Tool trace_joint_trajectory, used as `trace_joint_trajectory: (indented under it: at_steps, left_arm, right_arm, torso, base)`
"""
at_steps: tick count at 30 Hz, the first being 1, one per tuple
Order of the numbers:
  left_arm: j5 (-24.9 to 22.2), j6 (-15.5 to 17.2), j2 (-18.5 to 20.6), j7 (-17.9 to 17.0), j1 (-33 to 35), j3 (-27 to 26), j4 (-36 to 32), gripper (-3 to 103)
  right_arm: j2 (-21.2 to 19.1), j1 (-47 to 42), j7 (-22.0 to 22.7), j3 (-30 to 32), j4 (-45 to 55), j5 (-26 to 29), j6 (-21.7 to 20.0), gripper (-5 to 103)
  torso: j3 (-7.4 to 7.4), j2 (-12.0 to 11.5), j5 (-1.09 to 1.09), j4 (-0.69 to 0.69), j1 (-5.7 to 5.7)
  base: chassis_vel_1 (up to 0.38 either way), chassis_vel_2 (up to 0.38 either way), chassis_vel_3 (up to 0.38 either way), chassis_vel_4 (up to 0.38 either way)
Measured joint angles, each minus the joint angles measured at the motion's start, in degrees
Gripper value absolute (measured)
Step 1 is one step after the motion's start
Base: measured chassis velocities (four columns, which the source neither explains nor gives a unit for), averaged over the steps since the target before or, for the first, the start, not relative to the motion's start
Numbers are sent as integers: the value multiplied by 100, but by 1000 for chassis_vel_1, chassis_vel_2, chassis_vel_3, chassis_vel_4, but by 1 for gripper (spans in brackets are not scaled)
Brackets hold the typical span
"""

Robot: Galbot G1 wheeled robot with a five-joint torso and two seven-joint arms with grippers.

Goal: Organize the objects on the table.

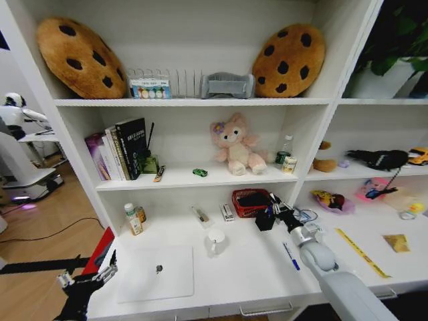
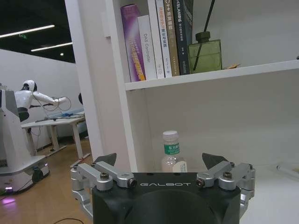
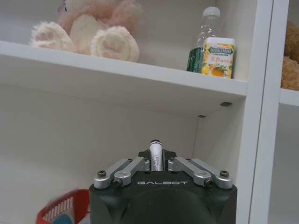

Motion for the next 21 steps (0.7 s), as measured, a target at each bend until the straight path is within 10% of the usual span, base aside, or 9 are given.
trace_joint_trajectory:
  at_steps: [21]
  left_arm:
    - [0, 0, 0, 1, 0, 0, 0, 100]
  right_arm:
    - [586, 1190, 85, -756, -1968, -672, 1602, 12]
  torso:
    - [0, 1, -1, 1, 0]
  base:
    - [0, 0, 0, 0]
